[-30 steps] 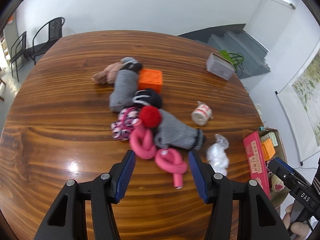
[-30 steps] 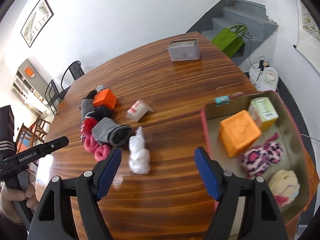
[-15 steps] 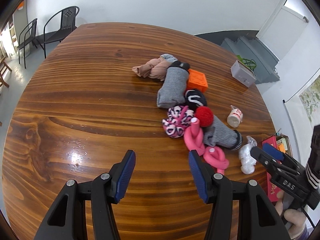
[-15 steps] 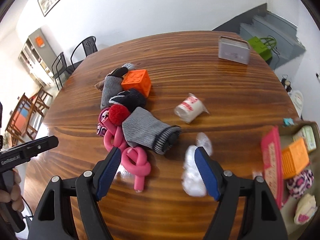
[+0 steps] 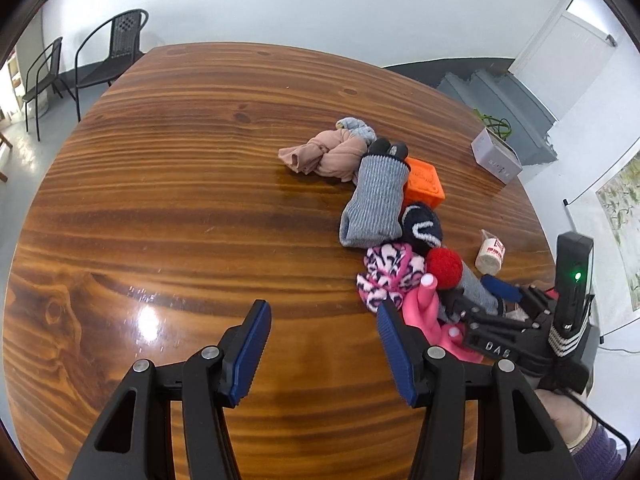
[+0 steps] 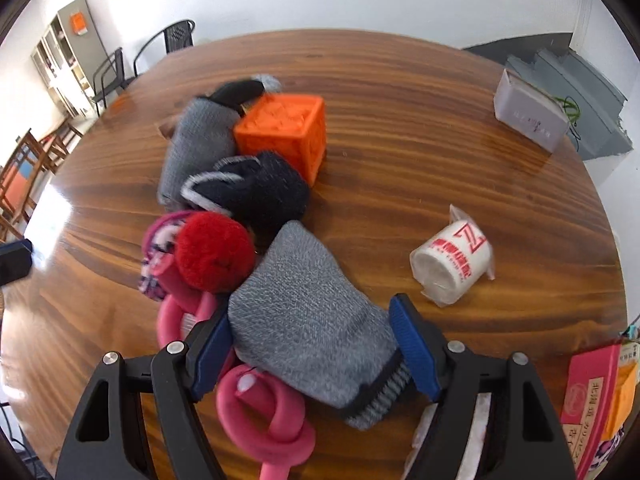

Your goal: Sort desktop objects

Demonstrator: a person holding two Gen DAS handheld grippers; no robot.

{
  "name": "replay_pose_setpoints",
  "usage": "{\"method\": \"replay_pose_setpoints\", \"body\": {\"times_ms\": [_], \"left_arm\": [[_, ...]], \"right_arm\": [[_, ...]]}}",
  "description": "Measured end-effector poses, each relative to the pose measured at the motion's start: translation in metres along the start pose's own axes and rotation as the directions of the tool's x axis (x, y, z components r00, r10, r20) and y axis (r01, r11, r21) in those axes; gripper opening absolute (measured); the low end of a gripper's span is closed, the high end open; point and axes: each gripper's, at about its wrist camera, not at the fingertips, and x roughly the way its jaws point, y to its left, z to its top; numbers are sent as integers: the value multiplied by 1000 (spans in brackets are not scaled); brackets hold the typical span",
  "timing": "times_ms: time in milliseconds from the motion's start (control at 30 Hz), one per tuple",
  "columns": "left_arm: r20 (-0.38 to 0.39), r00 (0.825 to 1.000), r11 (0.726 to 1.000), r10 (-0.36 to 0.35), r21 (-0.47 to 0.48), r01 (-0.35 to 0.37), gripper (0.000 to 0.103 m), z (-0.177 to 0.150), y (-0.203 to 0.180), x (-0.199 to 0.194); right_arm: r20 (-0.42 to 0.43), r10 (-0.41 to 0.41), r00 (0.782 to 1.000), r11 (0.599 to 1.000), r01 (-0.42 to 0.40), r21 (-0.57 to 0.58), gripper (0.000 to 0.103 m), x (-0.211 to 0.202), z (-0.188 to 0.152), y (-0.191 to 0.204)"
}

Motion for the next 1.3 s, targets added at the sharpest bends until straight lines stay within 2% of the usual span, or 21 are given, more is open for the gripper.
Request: {"method": "replay_pose_setpoints", "body": {"times_ms": [100,267,500,800,900,1067,1300], "left_arm": [[-2,1000,1000,-21,23,21,57,12,-7,11],[-19,999,997,-49,57,50,57,30,-18,41],[-35,997,992,-62,106,66,57,54,-31,80],[-61,993,984,-98,144,106,54,81,-41,125],[-63,991,982,-115,142,123,46,79,-40,125],[-72,991,983,-110,138,119,39,68,-34,116],[-38,996,992,-84,92,87,39,48,-15,77]], "right_arm": [[-1,2,1000,1000,-2,19,78,-3,-5,-4],[-10,10,1000,999,-10,45,66,-15,-22,-6],[-13,46,999,984,-43,172,66,-27,-52,-14],[-11,46,999,980,-43,196,69,-26,-57,-10],[-13,37,999,980,-34,196,69,-28,-60,-2],[-5,35,999,976,-33,217,68,-31,-61,-2],[37,96,995,948,-102,301,47,-47,-62,-14]]}}
